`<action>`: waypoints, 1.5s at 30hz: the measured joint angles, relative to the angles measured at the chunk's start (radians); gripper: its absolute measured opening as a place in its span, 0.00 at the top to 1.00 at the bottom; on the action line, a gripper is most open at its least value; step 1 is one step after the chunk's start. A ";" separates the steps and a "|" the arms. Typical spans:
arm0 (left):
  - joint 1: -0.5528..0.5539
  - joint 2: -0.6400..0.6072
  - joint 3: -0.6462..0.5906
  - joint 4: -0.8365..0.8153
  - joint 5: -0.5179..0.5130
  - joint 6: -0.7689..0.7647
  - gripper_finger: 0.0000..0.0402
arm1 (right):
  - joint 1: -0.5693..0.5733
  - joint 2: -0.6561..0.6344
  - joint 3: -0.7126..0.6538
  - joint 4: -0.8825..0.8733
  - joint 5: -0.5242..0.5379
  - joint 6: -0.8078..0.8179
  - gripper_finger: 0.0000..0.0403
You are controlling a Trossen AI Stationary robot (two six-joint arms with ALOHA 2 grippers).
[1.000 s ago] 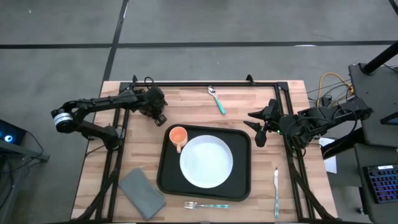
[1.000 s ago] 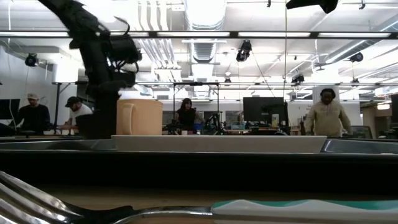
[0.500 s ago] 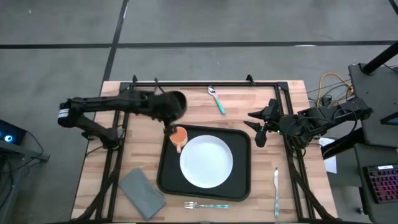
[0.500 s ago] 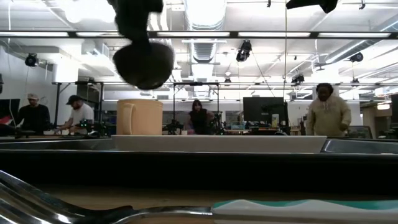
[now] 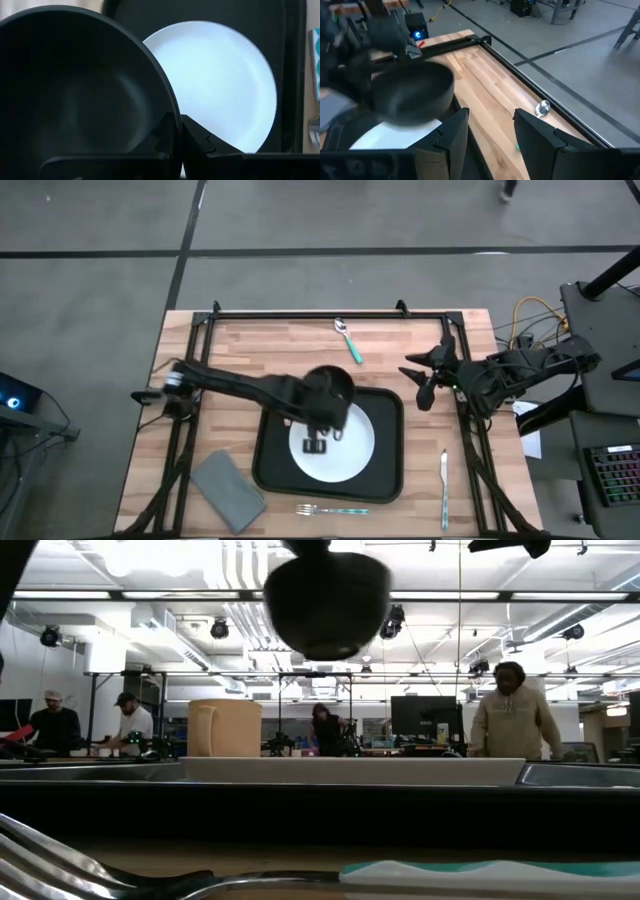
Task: Set up tray
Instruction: Put the black bowl on top of the white plate
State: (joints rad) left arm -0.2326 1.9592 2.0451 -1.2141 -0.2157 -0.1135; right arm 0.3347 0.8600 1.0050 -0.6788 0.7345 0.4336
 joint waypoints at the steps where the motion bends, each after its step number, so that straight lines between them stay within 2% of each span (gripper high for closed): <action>1: -0.008 0.027 0.026 -0.003 0.003 0.002 1.00 | 0.000 -0.007 0.000 0.000 0.000 0.001 0.64; 4: -0.031 0.085 0.070 -0.009 0.019 0.003 1.00 | 0.000 -0.023 0.000 -0.003 0.000 0.003 0.65; 9: -0.054 0.134 0.053 0.014 0.024 -0.019 1.00 | 0.001 -0.032 0.000 -0.024 -0.002 0.010 0.67; 22: -0.057 0.140 -0.171 0.251 0.110 -0.080 1.00 | 0.001 -0.026 -0.002 -0.029 -0.010 0.003 0.68; 28: -0.057 0.140 -0.265 0.311 0.117 -0.107 1.00 | 0.001 -0.027 -0.003 -0.029 -0.010 -0.005 0.69; 34: -0.060 0.137 -0.290 0.354 0.155 -0.129 1.00 | 0.001 -0.027 -0.003 -0.028 -0.009 -0.027 0.69; 38: -0.067 0.137 -0.280 0.361 0.172 -0.131 0.95 | 0.001 -0.027 -0.003 -0.027 -0.009 -0.035 0.69; 45: -0.078 0.131 -0.252 0.364 0.171 -0.130 0.82 | 0.001 -0.027 -0.003 -0.027 -0.009 -0.041 0.70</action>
State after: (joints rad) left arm -0.3103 2.0899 1.7933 -0.8499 -0.0448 -0.2436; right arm 0.3359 0.8330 1.0019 -0.7063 0.7256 0.3923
